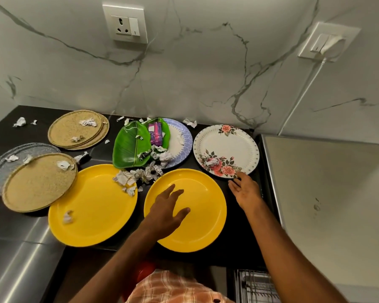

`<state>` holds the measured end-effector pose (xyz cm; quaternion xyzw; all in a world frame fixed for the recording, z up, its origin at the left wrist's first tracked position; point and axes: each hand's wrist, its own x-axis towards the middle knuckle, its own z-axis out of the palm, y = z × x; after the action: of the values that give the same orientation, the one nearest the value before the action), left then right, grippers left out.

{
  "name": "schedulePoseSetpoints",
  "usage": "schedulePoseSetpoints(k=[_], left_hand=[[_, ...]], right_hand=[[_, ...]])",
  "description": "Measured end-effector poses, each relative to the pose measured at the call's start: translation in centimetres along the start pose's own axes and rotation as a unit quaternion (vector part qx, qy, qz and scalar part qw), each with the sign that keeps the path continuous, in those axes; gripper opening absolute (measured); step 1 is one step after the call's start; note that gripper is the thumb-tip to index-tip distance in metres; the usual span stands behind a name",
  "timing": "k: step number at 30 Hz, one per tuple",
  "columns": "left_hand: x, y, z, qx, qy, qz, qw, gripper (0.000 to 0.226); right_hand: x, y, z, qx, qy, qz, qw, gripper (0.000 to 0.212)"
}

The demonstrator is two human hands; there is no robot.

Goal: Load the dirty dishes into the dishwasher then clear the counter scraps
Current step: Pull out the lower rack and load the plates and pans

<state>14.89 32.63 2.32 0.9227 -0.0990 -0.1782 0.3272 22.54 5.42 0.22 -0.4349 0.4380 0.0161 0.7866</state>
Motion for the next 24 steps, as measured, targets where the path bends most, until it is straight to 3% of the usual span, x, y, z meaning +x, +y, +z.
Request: schedulePoseSetpoints(k=[6,14,21,24], left_hand=[[0.8,0.9,-0.4,0.005,0.008,0.049,0.999,0.067],[2.1,6.2,-1.1,0.04,0.016,0.191,0.981,0.059],[5.7,7.3,-0.2,0.116,-0.078,0.21,0.968,0.066],[6.7,6.9,-0.5,0.198,-0.053,0.196,0.959,0.076]], right_hand=[[1.1,0.0,1.1,0.025,-0.007,0.015,1.0,0.03],[-4.5,1.6,0.6,-0.013,-0.035,-0.085,0.996,0.024],[-12.0,4.3,-1.8,0.014,-0.094,-0.114,0.989,0.021],[-13.5,4.0,-3.5,0.04,-0.091,-0.111,0.989,0.02]])
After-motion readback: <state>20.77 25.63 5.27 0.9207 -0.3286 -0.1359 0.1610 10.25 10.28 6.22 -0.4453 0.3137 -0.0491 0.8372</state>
